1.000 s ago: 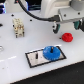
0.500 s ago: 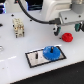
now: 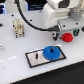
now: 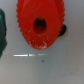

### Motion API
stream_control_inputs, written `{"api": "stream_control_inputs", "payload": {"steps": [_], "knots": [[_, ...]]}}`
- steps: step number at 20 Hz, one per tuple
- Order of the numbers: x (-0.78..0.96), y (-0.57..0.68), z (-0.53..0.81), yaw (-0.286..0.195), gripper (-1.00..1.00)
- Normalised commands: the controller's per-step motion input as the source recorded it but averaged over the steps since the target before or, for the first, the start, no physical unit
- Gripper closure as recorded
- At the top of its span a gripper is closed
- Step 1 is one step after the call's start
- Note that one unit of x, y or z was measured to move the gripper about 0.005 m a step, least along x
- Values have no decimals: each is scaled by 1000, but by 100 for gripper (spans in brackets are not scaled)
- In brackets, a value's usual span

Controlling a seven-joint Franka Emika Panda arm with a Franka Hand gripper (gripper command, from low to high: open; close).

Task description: Insert the blue gear onto the right peg, followed by the red gear

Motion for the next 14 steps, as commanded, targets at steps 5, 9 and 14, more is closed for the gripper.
{"api": "stream_control_inputs", "payload": {"steps": [5,9,14], "knots": [[123,-1,-22,0,100],[0,32,-53,0,100],[30,3,-40,0,-100]]}}
